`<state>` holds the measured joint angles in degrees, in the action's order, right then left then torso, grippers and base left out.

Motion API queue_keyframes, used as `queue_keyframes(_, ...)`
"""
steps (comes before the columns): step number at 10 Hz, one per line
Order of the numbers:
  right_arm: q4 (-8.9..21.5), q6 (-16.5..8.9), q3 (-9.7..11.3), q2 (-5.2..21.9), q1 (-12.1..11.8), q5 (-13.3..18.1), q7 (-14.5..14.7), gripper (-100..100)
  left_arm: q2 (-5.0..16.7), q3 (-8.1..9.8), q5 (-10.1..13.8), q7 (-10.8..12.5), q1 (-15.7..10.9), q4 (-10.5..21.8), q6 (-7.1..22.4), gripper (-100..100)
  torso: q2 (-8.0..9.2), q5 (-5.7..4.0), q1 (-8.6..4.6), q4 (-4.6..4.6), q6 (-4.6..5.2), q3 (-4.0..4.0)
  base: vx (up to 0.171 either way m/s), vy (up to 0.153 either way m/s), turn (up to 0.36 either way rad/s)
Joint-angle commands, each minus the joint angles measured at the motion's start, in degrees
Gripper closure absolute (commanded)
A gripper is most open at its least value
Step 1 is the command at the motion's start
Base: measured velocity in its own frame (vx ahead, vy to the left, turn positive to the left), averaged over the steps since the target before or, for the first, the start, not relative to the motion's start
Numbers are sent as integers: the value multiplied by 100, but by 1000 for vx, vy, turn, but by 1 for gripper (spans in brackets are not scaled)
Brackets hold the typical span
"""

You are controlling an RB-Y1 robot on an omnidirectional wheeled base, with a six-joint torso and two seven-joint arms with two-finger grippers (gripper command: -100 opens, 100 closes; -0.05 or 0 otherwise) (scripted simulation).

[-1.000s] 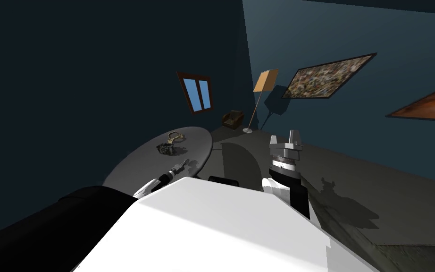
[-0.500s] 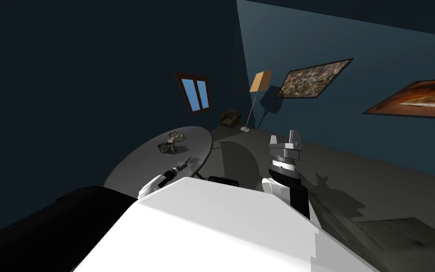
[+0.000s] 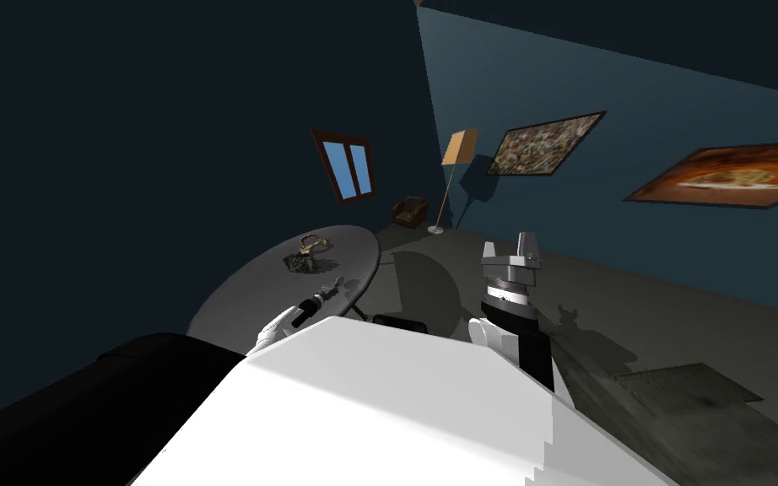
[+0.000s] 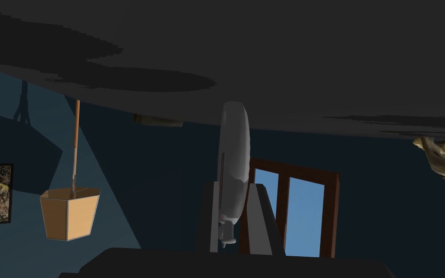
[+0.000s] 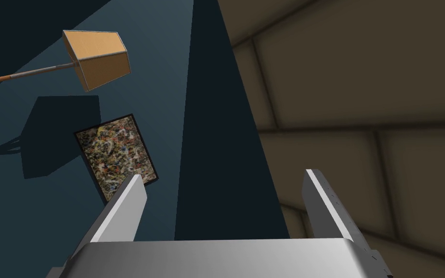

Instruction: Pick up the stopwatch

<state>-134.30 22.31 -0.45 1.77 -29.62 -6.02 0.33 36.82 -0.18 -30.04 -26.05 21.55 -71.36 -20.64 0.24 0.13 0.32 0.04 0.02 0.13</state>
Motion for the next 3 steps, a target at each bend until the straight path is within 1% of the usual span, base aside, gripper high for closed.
queue_keyframes(1, 0, 0, 0, 0, 0, 0, 0, 0, -11, -41, 9, 37, -25, -81, 244, 100, 0, 0, 0, 0, 0, 0, -109, 17, -76)
queue_keyframes(2, 0, 0, 0, 0, 0, 0, 0, 0, -10, -37, 4, 29, -36, -55, 149, 100, 1, -1, -4, -1, -6, 0, -39, 2, -12)
queue_keyframes(3, 0, 0, 0, 0, -1, 0, 0, 0, -11, -41, 4, 33, -37, -58, 179, 0, -16, -3, -8, -4, -8, -8, -9, 1, 4)
